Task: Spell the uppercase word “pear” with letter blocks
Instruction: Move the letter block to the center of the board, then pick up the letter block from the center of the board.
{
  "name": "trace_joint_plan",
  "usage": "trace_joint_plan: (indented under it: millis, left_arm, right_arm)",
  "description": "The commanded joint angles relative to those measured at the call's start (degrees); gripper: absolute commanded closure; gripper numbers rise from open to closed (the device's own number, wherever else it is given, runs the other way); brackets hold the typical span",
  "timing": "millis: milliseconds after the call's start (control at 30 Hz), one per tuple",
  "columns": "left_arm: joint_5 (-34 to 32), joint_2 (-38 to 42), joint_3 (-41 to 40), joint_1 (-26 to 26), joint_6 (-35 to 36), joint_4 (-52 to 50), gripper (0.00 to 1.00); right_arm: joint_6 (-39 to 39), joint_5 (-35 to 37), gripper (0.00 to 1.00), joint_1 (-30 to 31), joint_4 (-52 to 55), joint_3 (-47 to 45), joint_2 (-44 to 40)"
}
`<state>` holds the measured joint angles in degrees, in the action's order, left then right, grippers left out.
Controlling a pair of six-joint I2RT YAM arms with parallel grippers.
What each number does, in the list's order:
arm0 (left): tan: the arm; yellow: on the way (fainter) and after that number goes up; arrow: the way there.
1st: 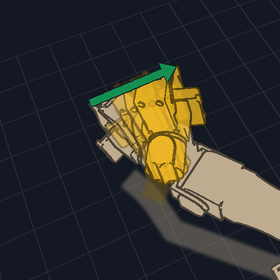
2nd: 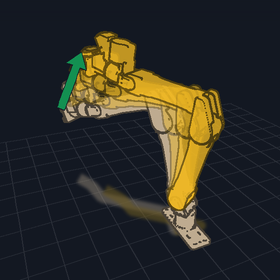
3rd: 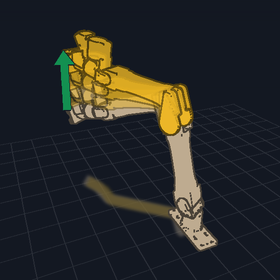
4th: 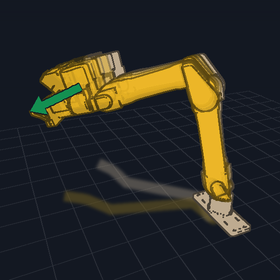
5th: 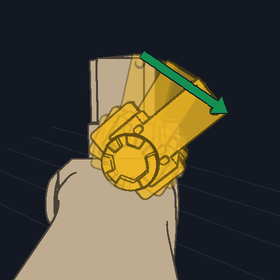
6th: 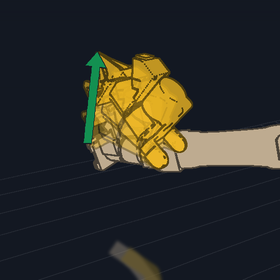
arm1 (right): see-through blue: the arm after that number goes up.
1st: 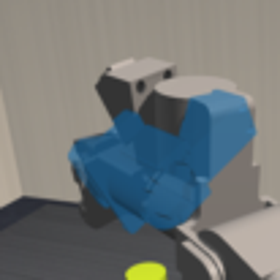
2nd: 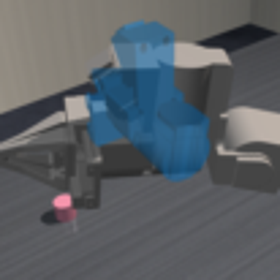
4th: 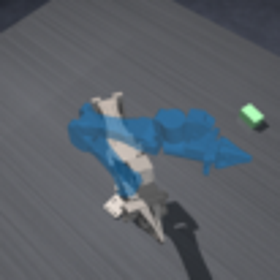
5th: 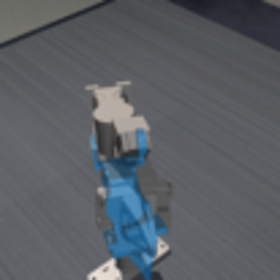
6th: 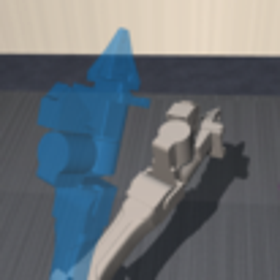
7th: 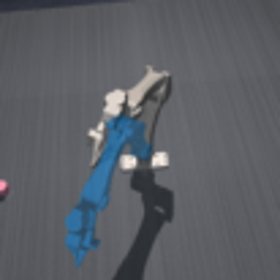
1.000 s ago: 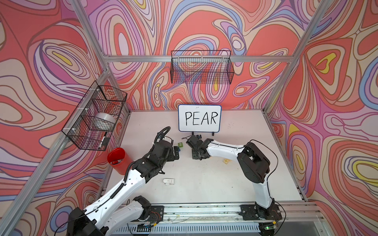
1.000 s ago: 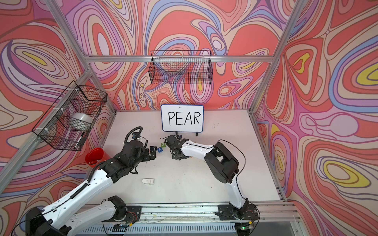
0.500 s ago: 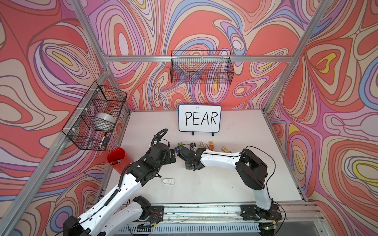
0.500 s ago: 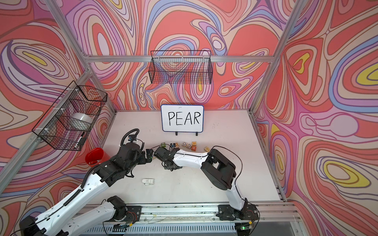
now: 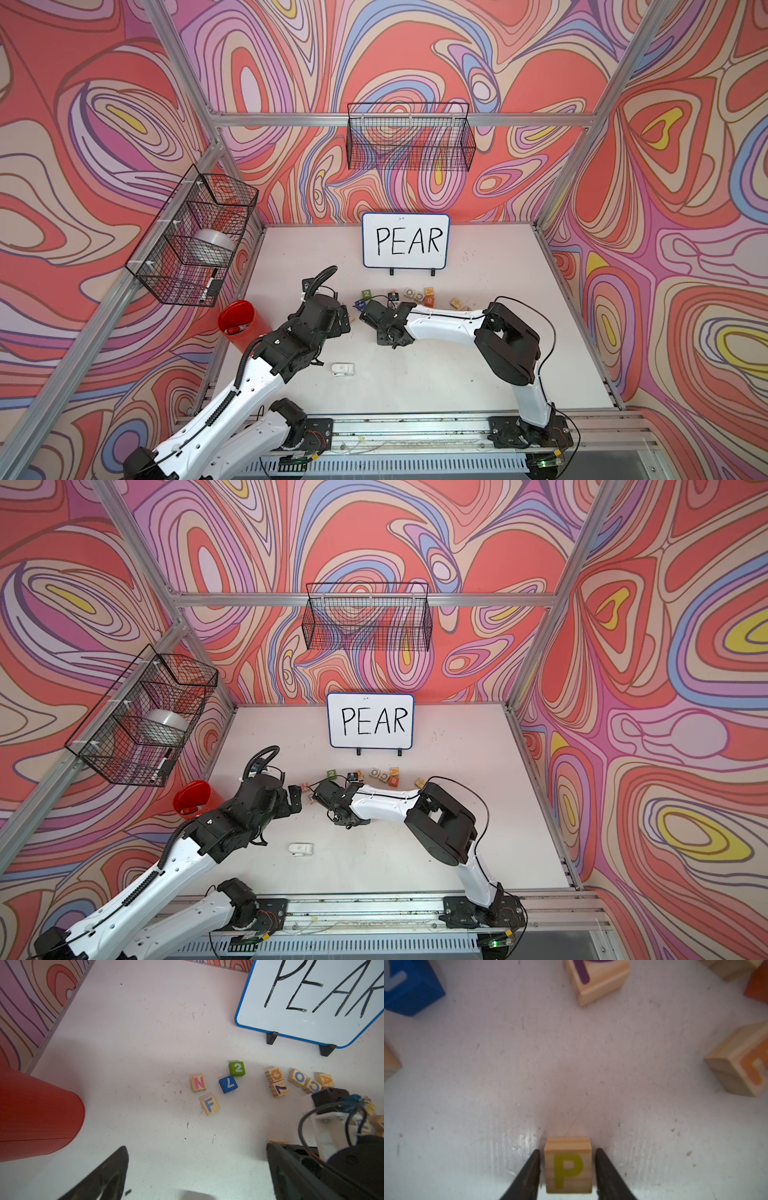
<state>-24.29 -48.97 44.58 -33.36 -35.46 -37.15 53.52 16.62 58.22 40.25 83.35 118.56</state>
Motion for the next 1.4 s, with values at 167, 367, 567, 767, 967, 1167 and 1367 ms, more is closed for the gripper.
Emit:
trace_joint_plan:
  millis: [167, 367, 567, 767, 967, 1167, 1367]
  left_arm:
    - [-2.45, 1.25, -0.47, 0.14, -1.93, -2.64, 0.0]
    - [-0.9, 0.57, -2.39, 0.14, -2.3, 1.79, 0.0]
    - [-0.8, -5.03, -2.71, 0.14, -2.16, 6.12, 0.0]
    - [0.12, -11.48, -0.6, 0.14, -0.52, 9.71, 0.0]
    - [0.37, -15.93, 1.61, 0.14, 2.27, 12.84, 0.0]
    - [0.5, -18.41, 2.92, 0.14, 4.12, 13.5, 0.0]
    - [0.89, -18.08, 2.67, 0.14, 4.68, 13.79, 0.0]
  right_arm:
    - [1.75, 6.44, 0.42, 0.41, 3.91, 1.67, -3.26]
    - [7.87, 16.12, 0.3, -0.53, 12.8, 3.99, -6.15]
    - [18.03, 13.35, 0.27, -5.47, 13.63, 1.28, -6.82]
    - [21.04, 6.48, 0.3, -11.57, 2.47, -7.89, -10.3]
    - [22.33, 6.29, 0.3, -13.05, 3.16, -7.47, -8.41]
    - [23.34, 5.06, 0.3, -13.04, 2.04, -6.73, -6.1]
    - [23.92, 6.66, 0.32, -13.2, 1.28, -6.58, -4.72]
